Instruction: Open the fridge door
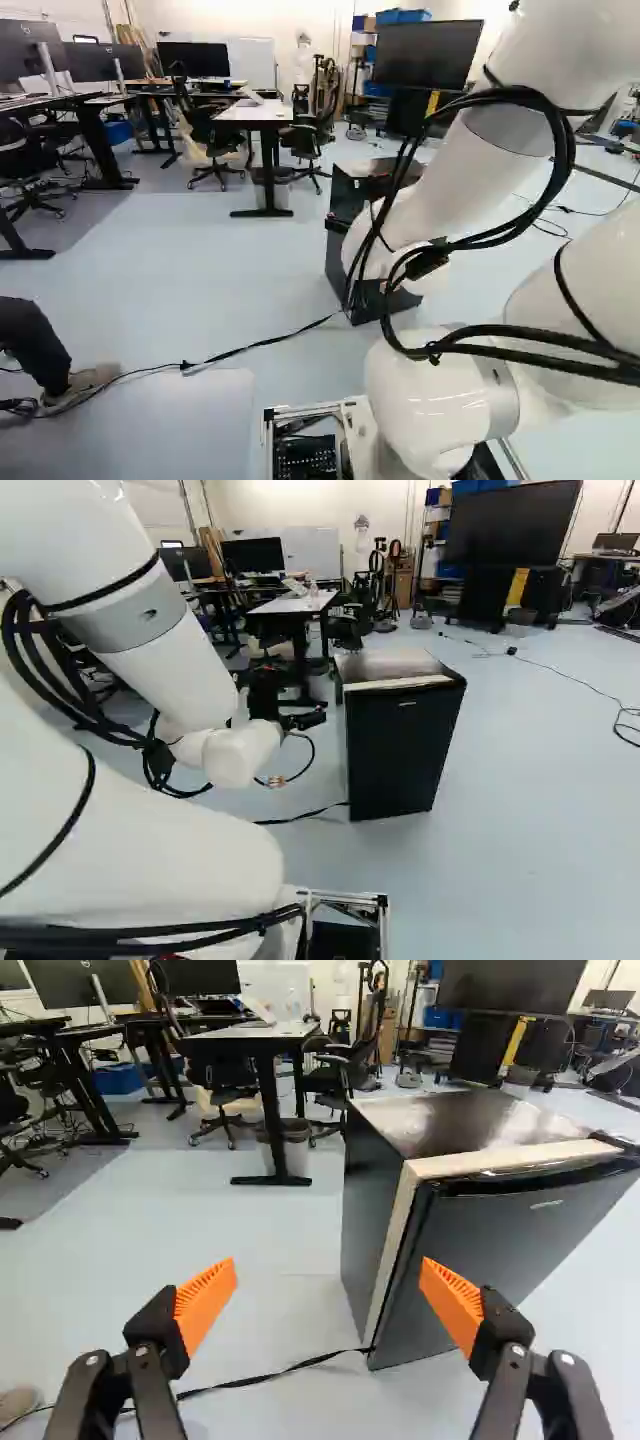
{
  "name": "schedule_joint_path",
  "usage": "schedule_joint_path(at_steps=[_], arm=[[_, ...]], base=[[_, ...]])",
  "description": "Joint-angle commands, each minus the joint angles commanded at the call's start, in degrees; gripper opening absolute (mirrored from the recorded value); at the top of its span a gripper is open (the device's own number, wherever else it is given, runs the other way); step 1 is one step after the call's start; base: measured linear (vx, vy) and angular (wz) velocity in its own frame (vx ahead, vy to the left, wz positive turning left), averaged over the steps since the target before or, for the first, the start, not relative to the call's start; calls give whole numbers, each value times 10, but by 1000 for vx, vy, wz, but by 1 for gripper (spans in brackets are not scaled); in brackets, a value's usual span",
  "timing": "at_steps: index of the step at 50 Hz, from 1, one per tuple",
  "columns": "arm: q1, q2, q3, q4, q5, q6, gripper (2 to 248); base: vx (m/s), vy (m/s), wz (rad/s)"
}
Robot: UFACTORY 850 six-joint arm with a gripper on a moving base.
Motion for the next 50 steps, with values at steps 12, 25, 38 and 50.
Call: schedule_joint_path(at_steps=[12, 25, 38, 50], arm=[[0, -12, -10, 0, 0, 0, 247], [0, -33, -28, 3, -3, 0, 247], [0, -57, -50, 12, -13, 0, 247], [-1, -80, -71, 22, -23, 0, 247]], base=[[0, 0, 0], [0, 0, 0], [0, 0, 0], [0, 0, 0]])
